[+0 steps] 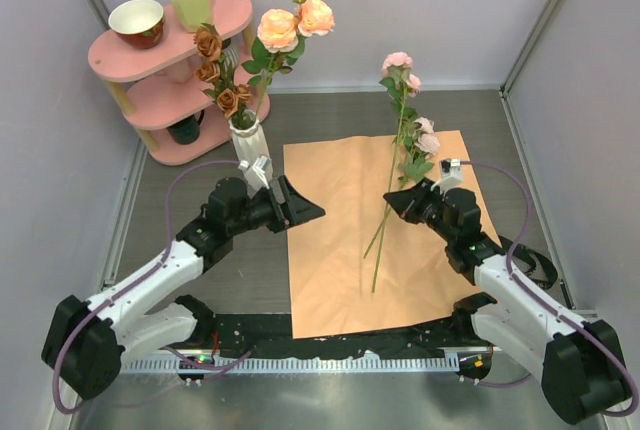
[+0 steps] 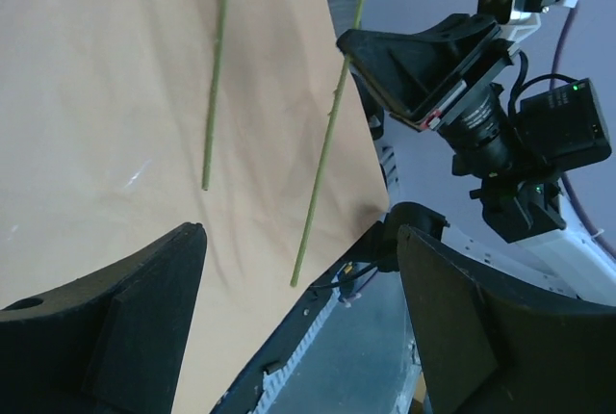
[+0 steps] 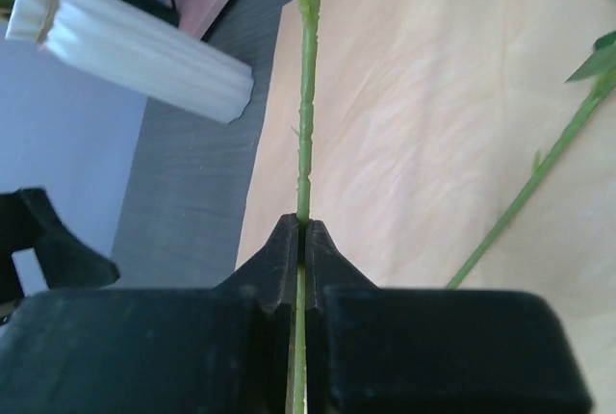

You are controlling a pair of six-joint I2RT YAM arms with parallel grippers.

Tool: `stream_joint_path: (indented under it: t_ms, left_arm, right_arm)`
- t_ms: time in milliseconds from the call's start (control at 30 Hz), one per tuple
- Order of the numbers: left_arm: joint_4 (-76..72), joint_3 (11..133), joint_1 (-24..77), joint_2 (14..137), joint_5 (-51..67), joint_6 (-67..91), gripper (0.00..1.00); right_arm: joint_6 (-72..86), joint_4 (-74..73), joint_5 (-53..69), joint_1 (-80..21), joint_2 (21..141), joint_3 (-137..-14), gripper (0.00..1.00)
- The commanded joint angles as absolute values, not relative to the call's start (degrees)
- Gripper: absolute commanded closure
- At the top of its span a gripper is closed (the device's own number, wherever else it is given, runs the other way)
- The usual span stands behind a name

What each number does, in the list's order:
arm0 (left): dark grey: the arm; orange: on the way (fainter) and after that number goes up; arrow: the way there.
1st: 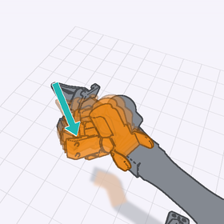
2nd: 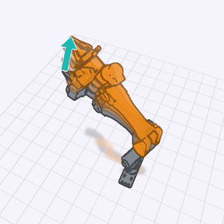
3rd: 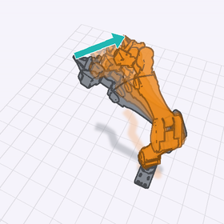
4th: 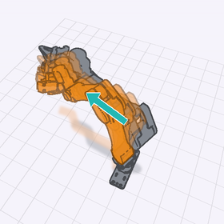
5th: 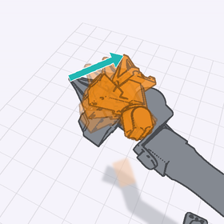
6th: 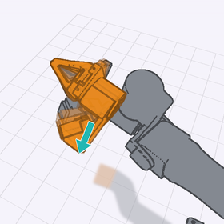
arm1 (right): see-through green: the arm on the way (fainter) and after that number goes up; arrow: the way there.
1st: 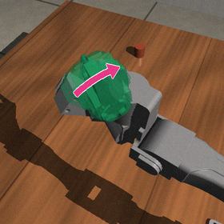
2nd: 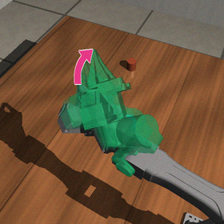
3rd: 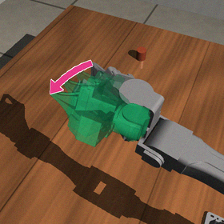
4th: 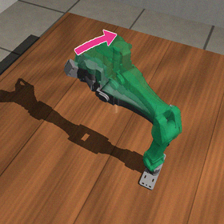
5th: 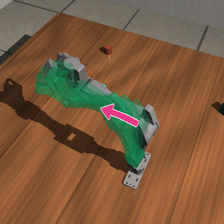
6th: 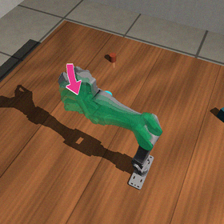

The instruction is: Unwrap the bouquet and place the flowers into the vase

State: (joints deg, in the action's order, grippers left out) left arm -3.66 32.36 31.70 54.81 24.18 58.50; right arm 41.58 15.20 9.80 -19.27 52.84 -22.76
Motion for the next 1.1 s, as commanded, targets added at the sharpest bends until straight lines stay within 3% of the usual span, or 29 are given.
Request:
stream_joint_path:
  t_ms: [0, 100, 200, 467, 967, 1000, 1067]
  left_arm:
    - [-14.76, 38.05, 37.69, 63.07, 23.12, 59.77, 0.16]
    - [-16.60, 42.79, 40.08, 72.46, 23.90, 59.24, 0.17]
    - [-19.76, 48.68, 40.60, 81.70, 27.68, 59.85, 0.28]
    - [-21.53, 62.31, 42.89, 92.37, 27.69, 56.52, 0.33]
    - [-19.52, 68.64, 43.94, 96.42, 27.86, 55.11, 0.88]
    - [-18.82, 69.34, 43.95, 96.15, 28.04, 54.15, 0.95]
    - [-16.19, 69.78, 44.30, 95.72, 27.78, 52.92, 1.00]
  right_arm:
    - [45.35, 21.62, 15.12, -20.83, 45.20, -19.52, 0.99]
    - [45.62, 21.36, 17.66, -21.44, 43.16, -18.63, 0.99]
    - [44.83, 19.43, 20.65, -22.06, 42.37, -19.16, 0.99]
    - [42.98, 14.42, 24.26, -23.12, 37.80, -20.39, 0.99]
    - [40.96, 10.37, 25.05, -23.29, 35.33, -21.62, 0.99]
    - [40.87, 10.20, 25.31, -23.29, 35.42, -21.62, 0.99]
    - [40.43, 9.67, 25.40, -23.29, 35.59, -22.23, 0.90]
